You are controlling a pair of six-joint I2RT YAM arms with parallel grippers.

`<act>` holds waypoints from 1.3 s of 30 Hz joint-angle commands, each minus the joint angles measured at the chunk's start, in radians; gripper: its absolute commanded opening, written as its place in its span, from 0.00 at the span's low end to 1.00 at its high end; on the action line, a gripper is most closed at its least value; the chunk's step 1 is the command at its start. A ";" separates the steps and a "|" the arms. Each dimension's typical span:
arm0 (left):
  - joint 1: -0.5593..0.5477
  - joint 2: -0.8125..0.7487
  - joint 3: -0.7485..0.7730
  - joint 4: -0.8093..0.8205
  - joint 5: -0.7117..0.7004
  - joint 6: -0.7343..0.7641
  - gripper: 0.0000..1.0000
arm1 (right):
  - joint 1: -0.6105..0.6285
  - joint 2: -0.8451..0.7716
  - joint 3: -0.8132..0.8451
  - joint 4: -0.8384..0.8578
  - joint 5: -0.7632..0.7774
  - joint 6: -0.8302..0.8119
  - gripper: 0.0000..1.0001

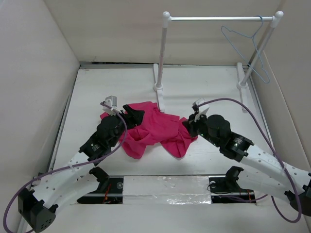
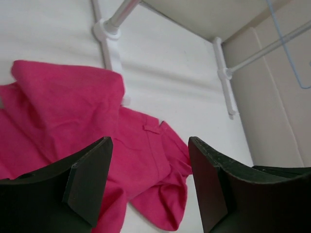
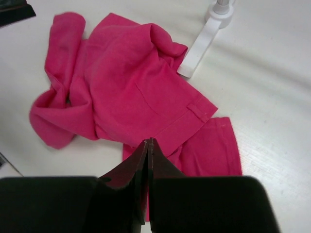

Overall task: Place the trousers on the hanger
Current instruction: Flatten out the trousers at the center of the board.

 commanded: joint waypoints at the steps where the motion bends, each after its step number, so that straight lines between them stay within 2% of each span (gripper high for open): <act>1: 0.002 -0.053 -0.021 -0.115 -0.118 -0.033 0.61 | -0.033 0.057 0.012 0.139 -0.095 -0.014 0.00; 4: 0.002 -0.099 -0.061 -0.169 -0.173 -0.073 0.54 | -0.073 0.132 0.049 0.138 -0.142 -0.019 0.00; 8: 0.049 -0.097 -0.089 -0.226 -0.241 -0.114 0.38 | -0.138 0.192 0.066 0.170 -0.204 -0.025 0.00; 10: 0.121 -0.079 -0.101 -0.238 -0.211 -0.134 0.24 | -0.184 0.241 0.089 0.170 -0.269 -0.034 0.11; 11: 0.153 -0.074 -0.107 -0.255 -0.200 -0.155 0.24 | -0.196 0.259 0.097 0.170 -0.293 -0.042 0.19; 12: 0.187 -0.073 -0.112 -0.266 -0.175 -0.165 0.24 | -0.205 0.276 0.104 0.170 -0.313 -0.054 0.28; 13: 0.218 -0.080 -0.117 -0.277 -0.140 -0.169 0.25 | -0.205 0.308 0.115 0.170 -0.329 -0.056 0.46; 16: 0.290 -0.120 -0.172 -0.275 -0.154 -0.195 0.45 | -0.248 0.370 0.140 0.227 -0.374 -0.067 0.73; 17: 0.309 -0.125 -0.202 -0.268 -0.154 -0.215 0.55 | -0.273 0.416 0.149 0.236 -0.374 -0.060 0.77; 19: 0.318 -0.119 -0.227 -0.245 -0.146 -0.226 0.62 | -0.306 0.469 0.163 0.263 -0.406 -0.041 0.82; 20: 0.318 -0.108 -0.235 -0.243 -0.154 -0.225 0.71 | -0.326 0.532 0.172 0.282 -0.429 -0.036 0.83; 24: 0.318 -0.030 -0.230 -0.249 -0.172 -0.232 0.82 | -0.397 0.713 0.228 0.331 -0.524 -0.027 0.83; 27: 0.318 0.029 -0.249 -0.213 -0.169 -0.232 0.82 | -0.408 0.850 0.279 0.346 -0.557 -0.016 0.83; 30: 0.327 0.088 -0.261 -0.162 -0.146 -0.220 0.81 | -0.408 0.913 0.287 0.391 -0.581 0.009 0.83; 32: 0.359 0.137 -0.273 -0.117 -0.099 -0.196 0.77 | -0.399 0.954 0.284 0.411 -0.596 0.024 0.83; 34: 0.397 0.171 -0.287 -0.041 -0.038 -0.182 0.68 | -0.399 0.982 0.284 0.420 -0.628 0.026 0.83; 35: 0.442 0.179 -0.308 -0.015 -0.014 -0.167 0.56 | -0.389 0.987 0.279 0.423 -0.632 0.026 0.83; 37: 0.489 0.190 -0.325 0.048 0.051 -0.153 0.46 | -0.379 0.985 0.263 0.435 -0.617 0.032 0.80; 38: 0.506 0.190 -0.339 0.073 0.064 -0.150 0.36 | -0.379 0.981 0.238 0.446 -0.615 0.036 0.78; 39: 0.520 0.190 -0.342 0.093 0.075 -0.150 0.30 | -0.379 0.979 0.227 0.476 -0.618 0.041 0.73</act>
